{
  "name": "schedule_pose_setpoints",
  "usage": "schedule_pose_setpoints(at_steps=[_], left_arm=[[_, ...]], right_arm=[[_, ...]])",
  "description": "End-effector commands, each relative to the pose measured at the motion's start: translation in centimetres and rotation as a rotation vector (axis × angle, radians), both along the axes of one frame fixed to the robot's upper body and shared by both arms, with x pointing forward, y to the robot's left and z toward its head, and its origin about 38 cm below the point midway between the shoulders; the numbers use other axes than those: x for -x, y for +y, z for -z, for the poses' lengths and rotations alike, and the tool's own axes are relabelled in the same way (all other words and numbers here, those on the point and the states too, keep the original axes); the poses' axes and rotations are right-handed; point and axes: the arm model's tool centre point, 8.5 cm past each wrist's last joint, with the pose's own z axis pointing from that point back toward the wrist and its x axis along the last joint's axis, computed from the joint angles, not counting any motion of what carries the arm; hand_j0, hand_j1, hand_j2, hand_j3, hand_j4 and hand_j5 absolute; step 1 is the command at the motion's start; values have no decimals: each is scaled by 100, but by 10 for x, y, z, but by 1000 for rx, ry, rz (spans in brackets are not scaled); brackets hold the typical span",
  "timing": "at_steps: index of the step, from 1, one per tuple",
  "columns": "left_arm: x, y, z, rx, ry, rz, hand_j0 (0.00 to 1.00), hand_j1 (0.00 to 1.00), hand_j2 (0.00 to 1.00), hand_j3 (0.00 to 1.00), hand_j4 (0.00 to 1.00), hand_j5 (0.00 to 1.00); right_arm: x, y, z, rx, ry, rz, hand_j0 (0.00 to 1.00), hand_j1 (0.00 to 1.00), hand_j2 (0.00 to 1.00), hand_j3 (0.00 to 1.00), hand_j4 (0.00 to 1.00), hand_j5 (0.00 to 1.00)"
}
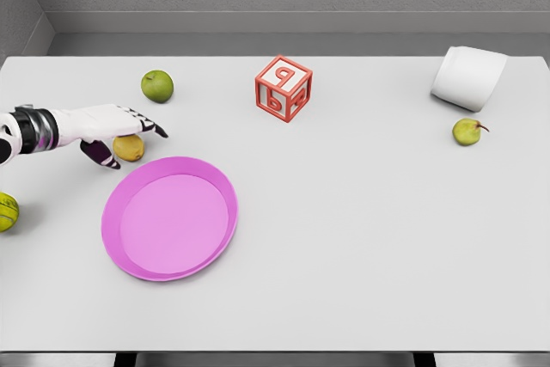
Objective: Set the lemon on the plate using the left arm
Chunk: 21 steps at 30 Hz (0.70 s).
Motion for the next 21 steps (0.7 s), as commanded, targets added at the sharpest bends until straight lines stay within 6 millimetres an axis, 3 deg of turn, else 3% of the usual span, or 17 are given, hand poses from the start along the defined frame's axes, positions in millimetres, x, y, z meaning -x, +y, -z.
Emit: schedule_pose_setpoints(at_steps=[1,21], left_arm=[[0,0,0,5,2,-3,81,81,81,81,81,81],[1,3,7,6,18,-14,78,78,78,78,78,78]], right_arm=[[0,0,0,-1,0,1,100,100,100,100,100,100],[0,0,0,0,0,0,100,100,100,100,100,100]])
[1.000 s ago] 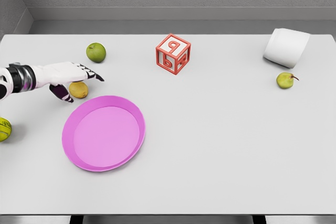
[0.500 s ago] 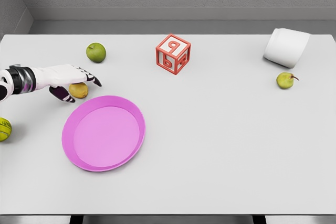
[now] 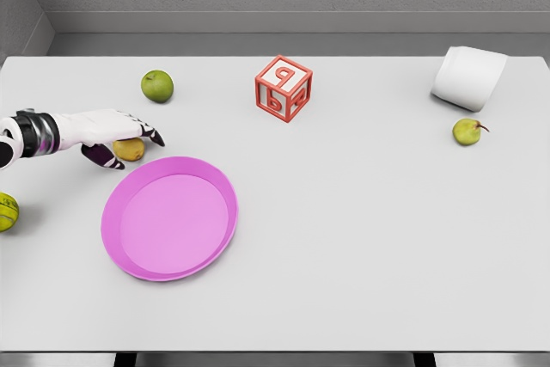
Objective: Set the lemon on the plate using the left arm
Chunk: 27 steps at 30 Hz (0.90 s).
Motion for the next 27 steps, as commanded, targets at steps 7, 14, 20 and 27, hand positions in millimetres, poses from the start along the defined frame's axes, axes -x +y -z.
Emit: schedule_pose_setpoints(at_steps=[7,14,20,27], left_arm=[[1,2,1,2,3,-5,61,61,61,61,61,61],[1,4,0,-2,2,-6,54,54,54,54,54,54],[1,6,-1,-1,0,-8,46,46,46,46,46,46],[-1,6,-7,5,-11,-11,43,43,43,43,43,43]], right_arm=[[0,0,0,0,0,0,100,100,100,100,100,100],[0,0,0,1,0,3,100,100,100,100,100,100],[-1,0,0,1,-2,0,100,100,100,100,100,100],[0,0,0,1,0,2,100,100,100,100,100,100]])
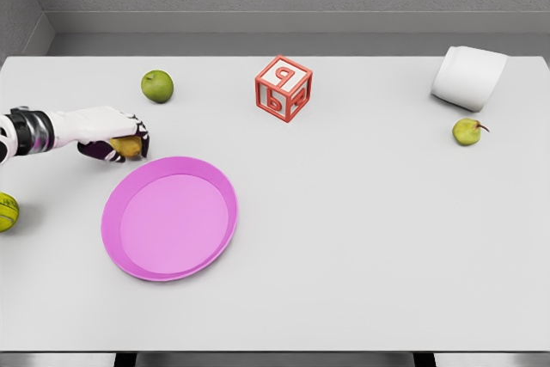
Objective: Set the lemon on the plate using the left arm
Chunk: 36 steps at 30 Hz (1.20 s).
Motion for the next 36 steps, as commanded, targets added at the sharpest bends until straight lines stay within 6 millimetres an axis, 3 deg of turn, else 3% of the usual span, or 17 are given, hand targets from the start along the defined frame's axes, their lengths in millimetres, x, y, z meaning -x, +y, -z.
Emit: schedule_pose_setpoints(at_steps=[1,10,36], left_arm=[[0,0,-3,6,-5,-2,43,43,43,43,43,43],[1,-2,-9,11,-18,9,42,42,42,42,42,42],[21,-1,-53,16,-125,207,40,40,40,40,40,40]], right_arm=[[0,0,0,0,0,1,100,100,100,100,100,100],[0,0,0,0,0,-1,100,100,100,100,100,100],[0,0,0,0,0,2,100,100,100,100,100,100]])
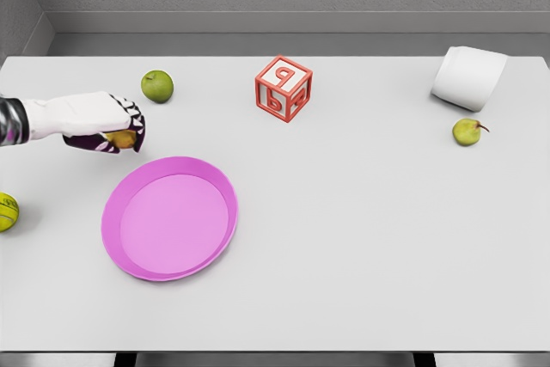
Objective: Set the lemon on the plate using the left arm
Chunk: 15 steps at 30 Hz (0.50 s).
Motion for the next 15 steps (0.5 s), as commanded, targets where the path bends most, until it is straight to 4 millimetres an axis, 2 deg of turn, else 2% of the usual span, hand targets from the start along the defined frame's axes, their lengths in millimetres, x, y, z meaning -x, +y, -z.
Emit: schedule_pose_setpoints(at_steps=[1,7,8,15], left_arm=[[2,-1,-5,6,-10,13,40,40,40,40,40,40],[4,-7,-7,10,-17,33,40,40,40,40,40,40],[8,-9,-4,17,-8,40,40,40,40,40,40,40],[29,-16,-12,24,-26,95,40,40,40,40,40,40]], right_arm=[[0,0,0,0,0,0,100,100,100,100,100,100],[0,0,0,-1,0,0,100,100,100,100,100,100],[0,0,0,1,0,3,100,100,100,100,100,100],[0,0,0,-1,0,1,100,100,100,100,100,100]])
